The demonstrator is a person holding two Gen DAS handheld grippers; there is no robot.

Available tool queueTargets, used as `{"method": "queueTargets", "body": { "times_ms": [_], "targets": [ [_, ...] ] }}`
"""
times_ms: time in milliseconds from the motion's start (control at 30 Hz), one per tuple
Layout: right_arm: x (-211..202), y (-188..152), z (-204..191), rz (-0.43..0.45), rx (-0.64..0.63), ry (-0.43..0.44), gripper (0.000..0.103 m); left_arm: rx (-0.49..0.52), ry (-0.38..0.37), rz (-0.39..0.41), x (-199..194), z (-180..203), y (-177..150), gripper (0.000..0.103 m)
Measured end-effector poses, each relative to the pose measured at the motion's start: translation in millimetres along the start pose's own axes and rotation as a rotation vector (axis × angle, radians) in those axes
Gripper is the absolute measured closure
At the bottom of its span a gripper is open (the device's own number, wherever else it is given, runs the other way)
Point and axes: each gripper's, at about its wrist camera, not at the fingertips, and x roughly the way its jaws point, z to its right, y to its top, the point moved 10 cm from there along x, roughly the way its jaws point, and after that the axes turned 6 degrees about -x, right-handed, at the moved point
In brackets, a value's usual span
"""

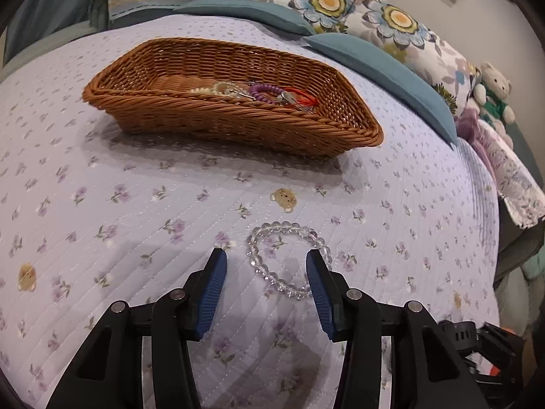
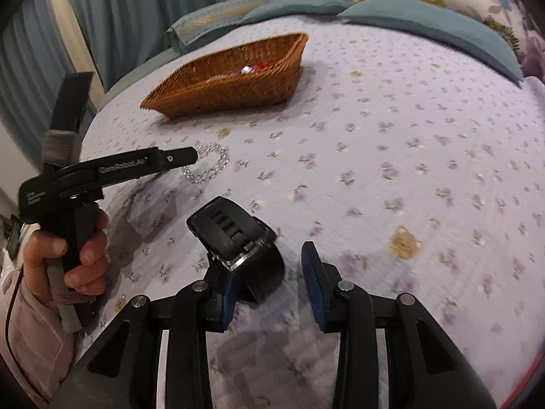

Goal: Organize jewelry
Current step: 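Grasp the clear bead bracelet with the left gripper while the right gripper grasps the black watch, then carry the bracelet and watch into the basket and open both grippers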

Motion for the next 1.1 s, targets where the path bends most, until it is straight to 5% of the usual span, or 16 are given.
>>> {"method": "queueTargets", "body": {
  "times_ms": [167, 233, 300, 533, 1100],
  "targets": [
    [-2, 0, -4, 0.011, -0.03, 0.005, 0.063, 0.032, 0.057, -0.02, 12, 0, -2, 0.075],
    [-3, 1, -6, 0.018, -0.044, -0.011, 0.077, 0.053, 0.073, -0.022, 14, 2, -3, 0.092],
    [-3, 2, -7, 0.024, -0.057, -0.034, 0.081, 0.065, 0.076, -0.015, 14, 2, -4, 0.096],
    [-9, 8, 9, 0.047, -0.03, -0.123, 0.095, 0.049, 0.037, 0.04, -6, 5, -5, 0.095],
    [-19, 25, 28, 0.085, 0.037, -0.105, 0.095, -0.028, -0.101, 0.108, -44, 10, -3, 0.095]
  ]
}}
